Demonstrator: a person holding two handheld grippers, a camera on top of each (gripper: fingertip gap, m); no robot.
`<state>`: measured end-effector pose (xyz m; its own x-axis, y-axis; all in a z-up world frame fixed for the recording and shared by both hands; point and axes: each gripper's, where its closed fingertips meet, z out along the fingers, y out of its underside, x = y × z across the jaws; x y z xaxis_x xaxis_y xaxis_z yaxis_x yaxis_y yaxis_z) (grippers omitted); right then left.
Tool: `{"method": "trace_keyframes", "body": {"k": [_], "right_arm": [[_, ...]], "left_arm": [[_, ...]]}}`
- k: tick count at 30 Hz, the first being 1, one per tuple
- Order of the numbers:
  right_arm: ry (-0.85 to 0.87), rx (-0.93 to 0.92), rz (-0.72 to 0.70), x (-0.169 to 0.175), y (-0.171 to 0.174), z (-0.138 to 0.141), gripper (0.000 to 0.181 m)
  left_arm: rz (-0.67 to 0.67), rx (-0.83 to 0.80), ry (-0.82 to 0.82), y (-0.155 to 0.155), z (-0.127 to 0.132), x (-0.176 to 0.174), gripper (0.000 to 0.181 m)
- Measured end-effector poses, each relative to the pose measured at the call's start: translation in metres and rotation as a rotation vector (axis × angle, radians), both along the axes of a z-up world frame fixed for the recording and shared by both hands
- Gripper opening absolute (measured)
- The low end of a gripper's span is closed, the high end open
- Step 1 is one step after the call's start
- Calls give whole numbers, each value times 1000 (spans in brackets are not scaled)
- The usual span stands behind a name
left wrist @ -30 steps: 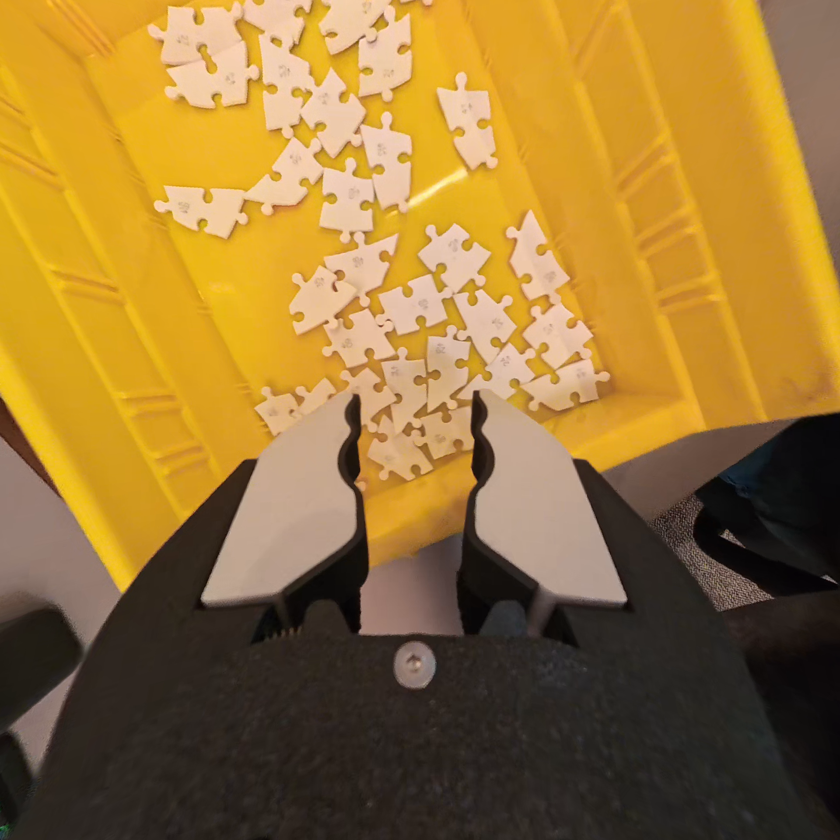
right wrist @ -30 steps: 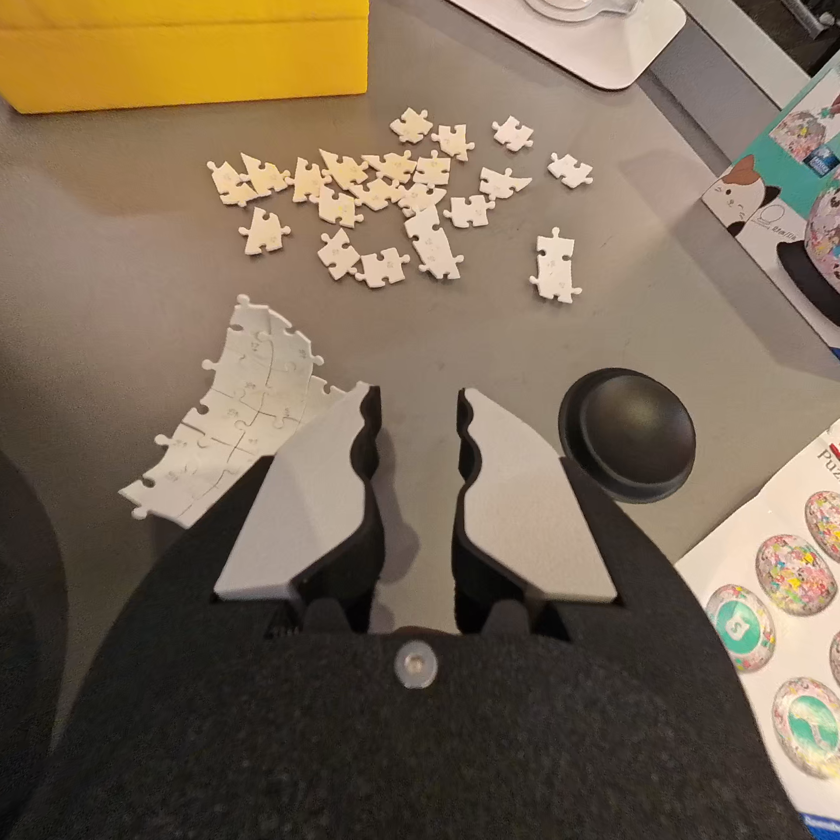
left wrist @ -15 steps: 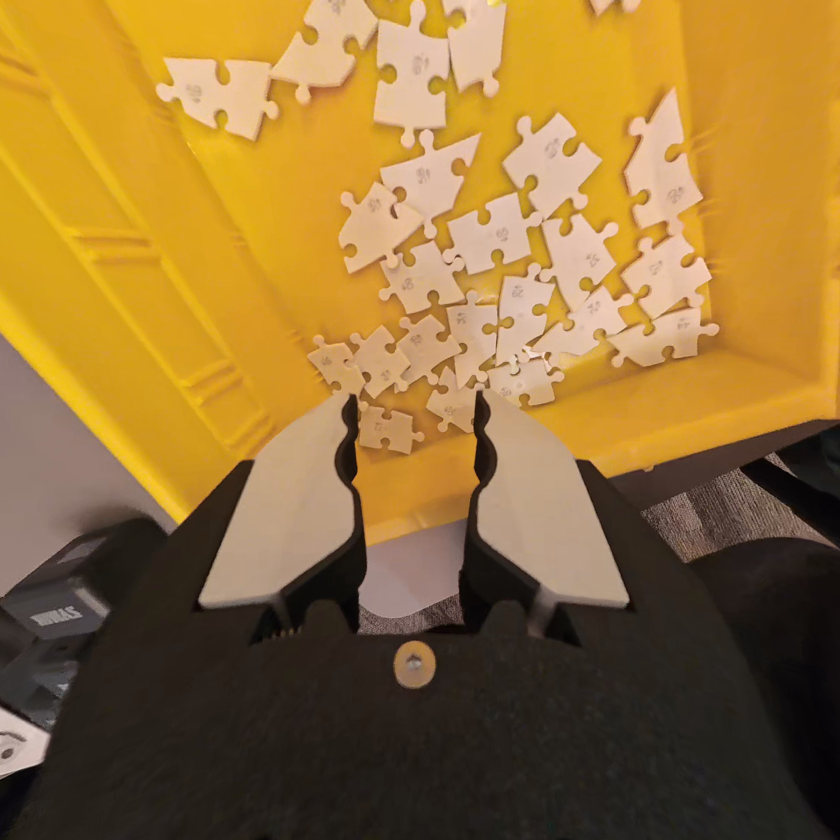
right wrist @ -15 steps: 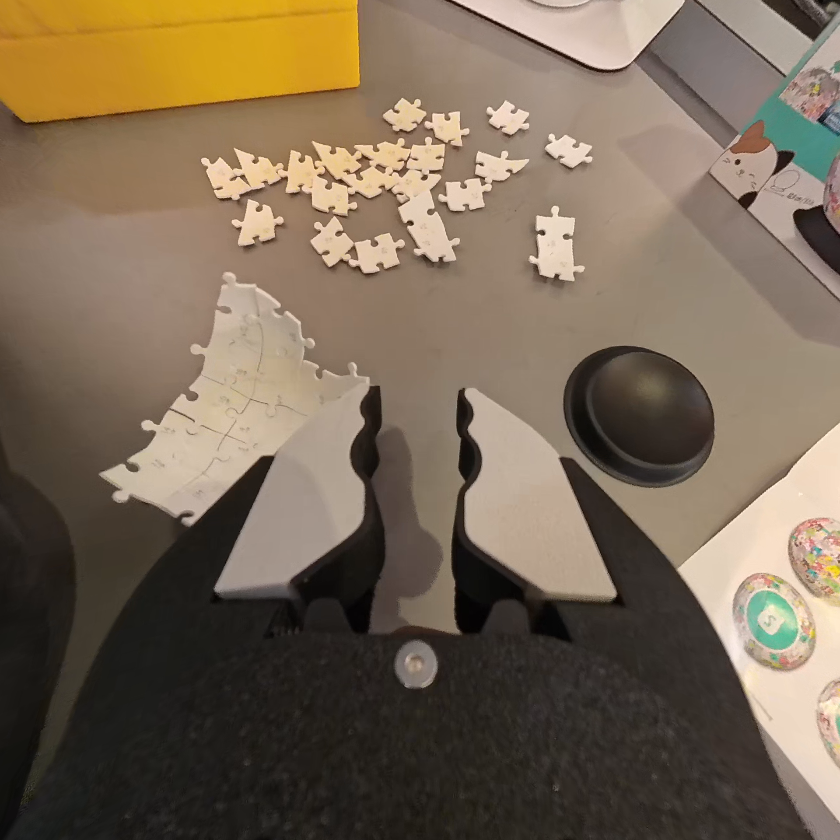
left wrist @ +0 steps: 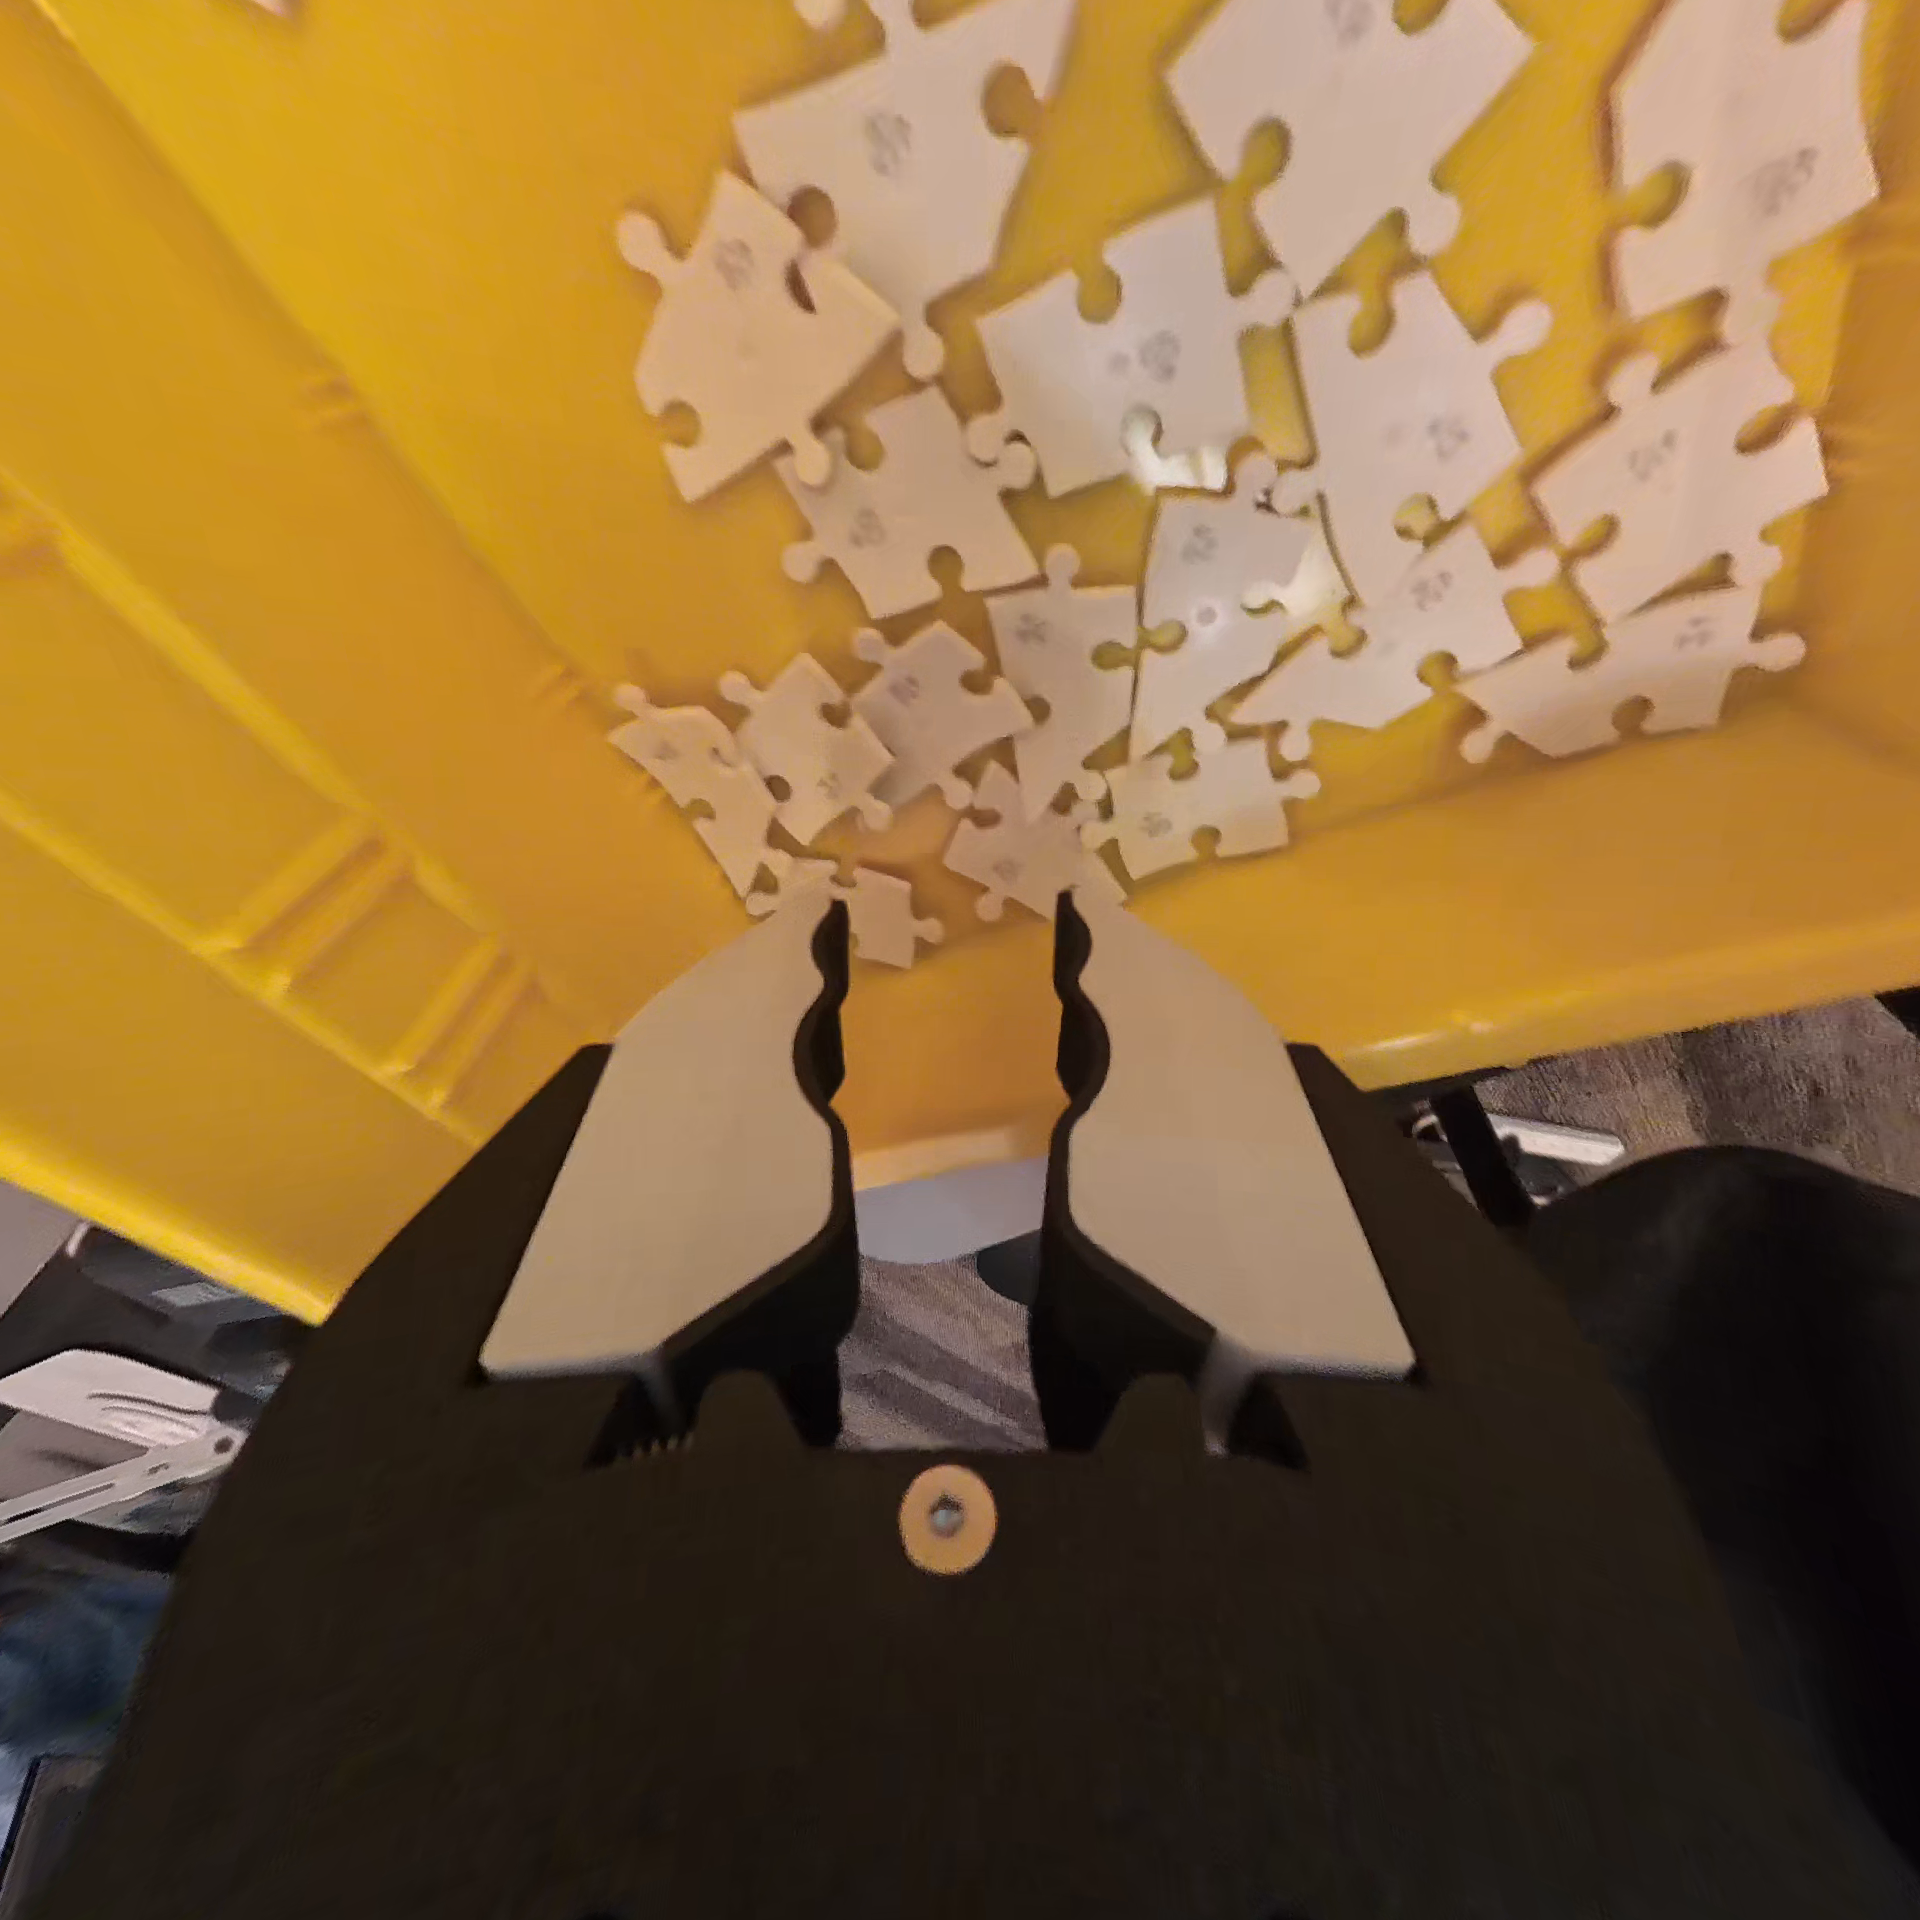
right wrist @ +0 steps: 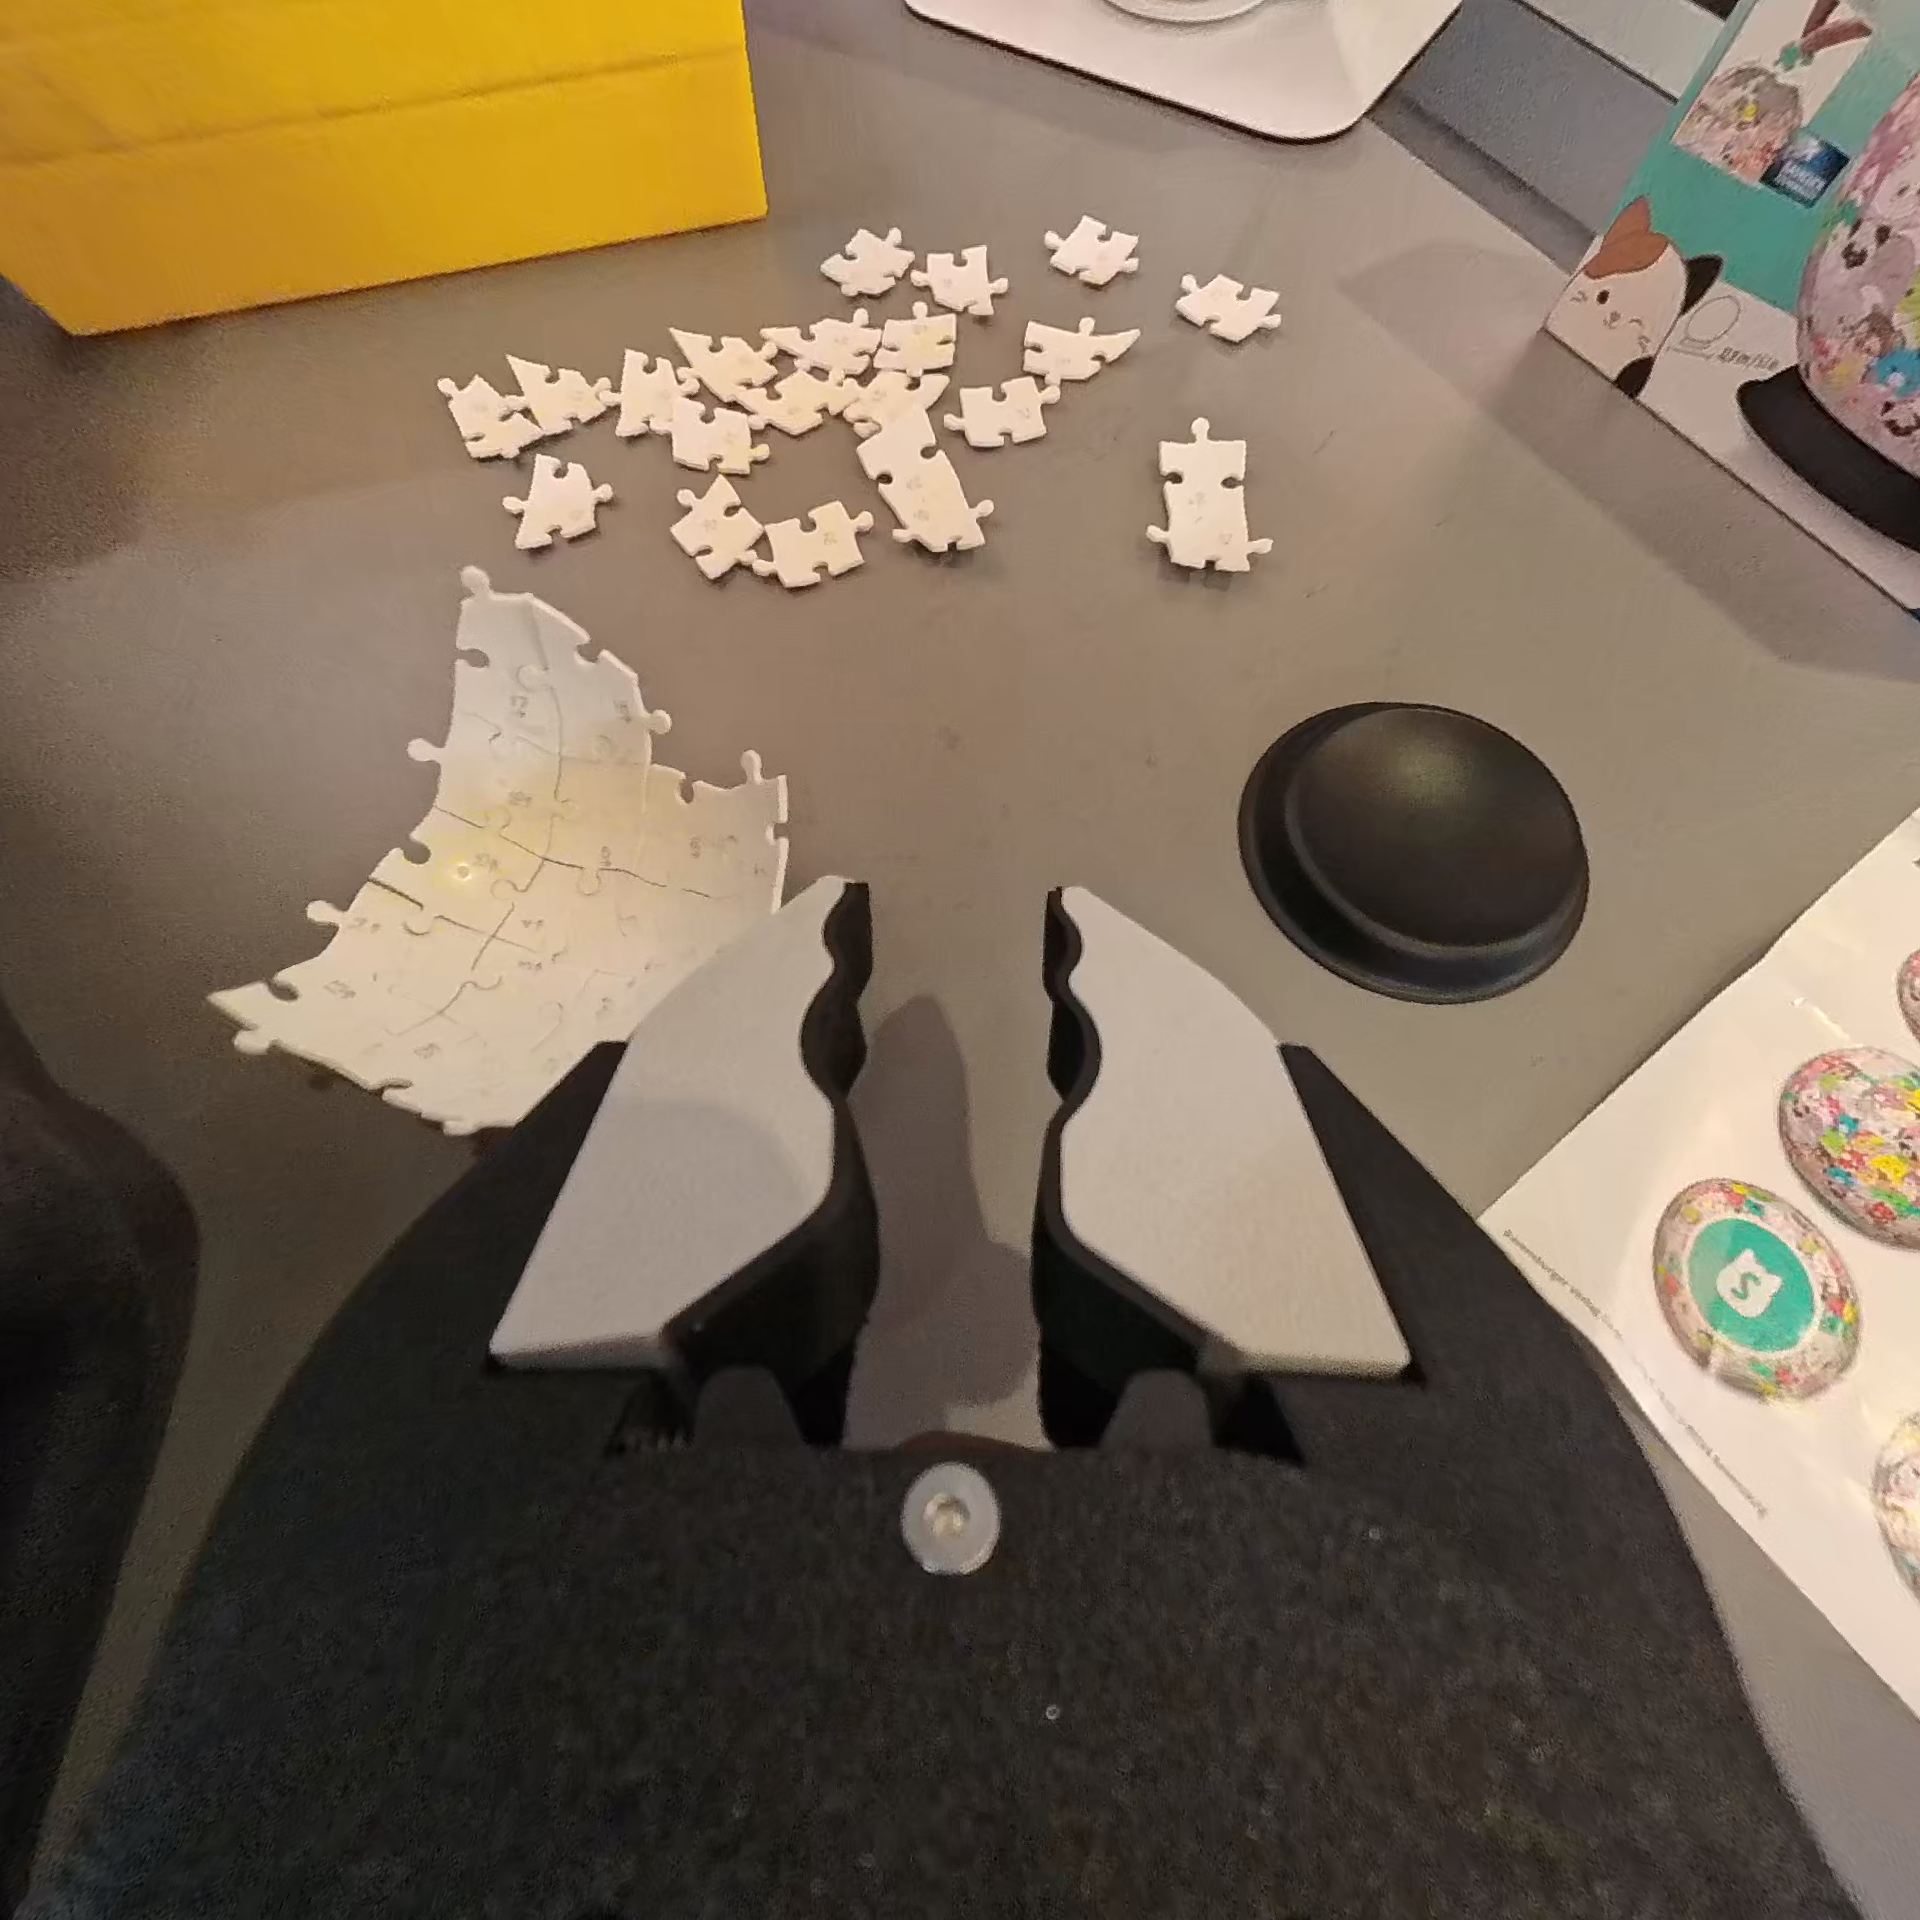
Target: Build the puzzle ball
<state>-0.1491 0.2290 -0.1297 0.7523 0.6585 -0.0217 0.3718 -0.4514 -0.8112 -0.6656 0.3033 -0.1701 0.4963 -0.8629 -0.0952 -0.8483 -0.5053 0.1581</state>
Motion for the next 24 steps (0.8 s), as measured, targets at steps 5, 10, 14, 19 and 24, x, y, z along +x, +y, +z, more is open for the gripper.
{"method": "trace_keyframes", "body": {"k": [5, 10, 14, 19, 24], "right_arm": [[24, 11, 13, 0, -3, 0, 32], [33, 30, 8, 7, -12, -3, 31], [38, 8, -5, 18, -18, -9, 31], [31, 13, -3, 25, -18, -8, 31], [37, 21, 3, 21, -16, -7, 31]], "left_arm": [[103, -161, 23, -12, -4, 2, 47], [101, -261, 66, -14, -16, 5, 58], [122, -280, 171, -14, -20, -5, 57], [62, -294, 204, -21, -20, 2, 35], [42, -251, 201, -20, -18, 1, 22]]}}
